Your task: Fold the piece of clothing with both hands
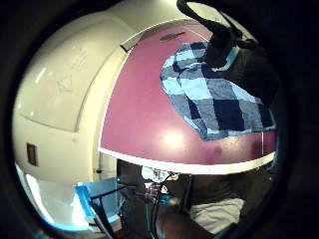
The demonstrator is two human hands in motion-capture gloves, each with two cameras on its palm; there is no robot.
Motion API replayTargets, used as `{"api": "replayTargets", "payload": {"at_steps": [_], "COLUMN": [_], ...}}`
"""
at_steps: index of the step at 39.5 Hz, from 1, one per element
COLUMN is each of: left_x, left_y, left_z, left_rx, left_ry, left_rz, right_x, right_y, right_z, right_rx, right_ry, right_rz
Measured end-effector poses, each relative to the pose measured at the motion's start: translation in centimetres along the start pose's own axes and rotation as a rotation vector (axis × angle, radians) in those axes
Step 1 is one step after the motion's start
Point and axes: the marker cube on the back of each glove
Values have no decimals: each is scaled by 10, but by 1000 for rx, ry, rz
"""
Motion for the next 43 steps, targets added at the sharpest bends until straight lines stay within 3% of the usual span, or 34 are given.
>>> {"api": "replayTargets", "payload": {"at_steps": [6, 23, 30, 38, 40, 43], "left_x": [4, 8, 1, -13, -16, -16], "left_y": [3, 12, 8, 5, 8, 22], "left_z": [0, -3, 39, 107, 113, 90], "left_rx": [-16, -25, -97, -278, -309, -296], "left_ry": [-11, -48, -118, -106, -107, -108], "left_rz": [10, 45, 27, 15, 9, -9], "right_x": [4, 10, 24, 44, 45, 40], "right_y": [-8, 14, 9, 2, 5, 24], "right_z": [10, 5, 44, 112, 119, 106], "right_rx": [17, -9, -1, -139, -166, -205], "right_ry": [7, -4, -30, -68, -58, -40], "right_rz": [3, 10, 41, 70, 69, 58]}}
